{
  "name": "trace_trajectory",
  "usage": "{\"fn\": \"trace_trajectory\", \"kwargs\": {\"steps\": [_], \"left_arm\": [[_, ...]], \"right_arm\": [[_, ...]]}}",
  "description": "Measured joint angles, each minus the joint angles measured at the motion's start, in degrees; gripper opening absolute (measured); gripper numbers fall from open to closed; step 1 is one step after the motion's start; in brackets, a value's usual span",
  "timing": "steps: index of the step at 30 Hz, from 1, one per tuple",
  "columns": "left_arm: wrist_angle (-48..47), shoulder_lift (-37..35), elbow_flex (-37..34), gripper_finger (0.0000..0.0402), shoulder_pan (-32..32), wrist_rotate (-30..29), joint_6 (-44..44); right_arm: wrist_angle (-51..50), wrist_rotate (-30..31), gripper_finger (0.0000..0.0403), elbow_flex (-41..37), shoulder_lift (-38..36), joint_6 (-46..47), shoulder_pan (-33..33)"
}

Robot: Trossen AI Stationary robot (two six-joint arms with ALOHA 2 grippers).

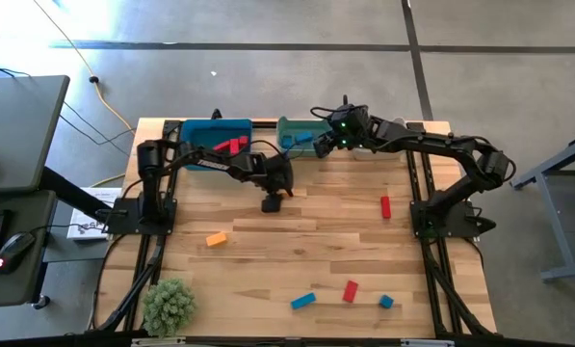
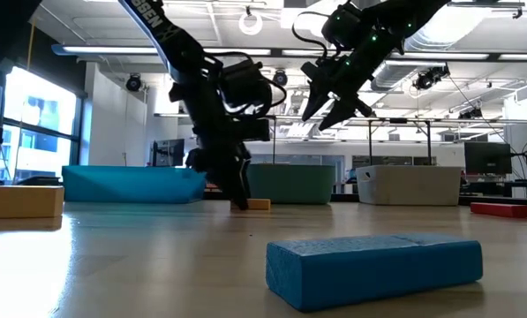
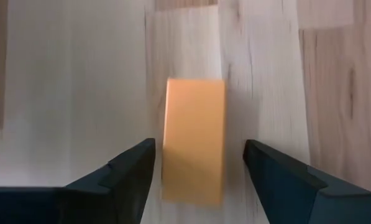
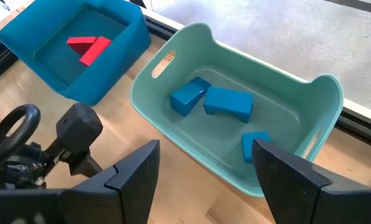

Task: Sort & place blocks by color
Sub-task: Put the yellow block into the gray bin

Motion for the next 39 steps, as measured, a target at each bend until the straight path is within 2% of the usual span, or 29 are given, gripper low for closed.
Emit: {"fn": "trace_trajectory", "kwargs": {"steps": [4, 11, 16, 20, 30, 39], "left_arm": [[1.86, 0.18, -0.07, 0.0209, -0.08, -0.06, -0.07], [1.66, 0.16, -0.04, 0.0097, 0.60, -0.23, 0.23], [1.51, 0.20, -0.04, 0.0098, 0.65, 0.29, -0.06], [1.10, -0.50, -0.16, 0.0098, 0.80, 1.34, -0.15], [1.17, -6.07, -0.35, 0.0098, 3.69, -0.51, -0.07], [7.80, -10.49, -0.22, 0.0098, 5.73, -1.26, 1.25]], "right_arm": [[-0.06, -0.01, 0.0243, 0.01, 0.02, 0.02, 0.00], [-1.38, 0.00, 0.0243, -0.01, 0.02, 0.02, 0.00], [-2.05, -0.90, 0.0243, 0.01, 0.02, 1.57, 0.00], [-2.08, -4.34, 0.0243, -0.01, 0.04, 2.35, 0.15], [-2.01, -17.71, 0.0243, -0.01, 0.04, 14.92, 0.31], [-1.48, -22.76, 0.0243, -0.01, 0.07, 23.20, 0.31]]}}
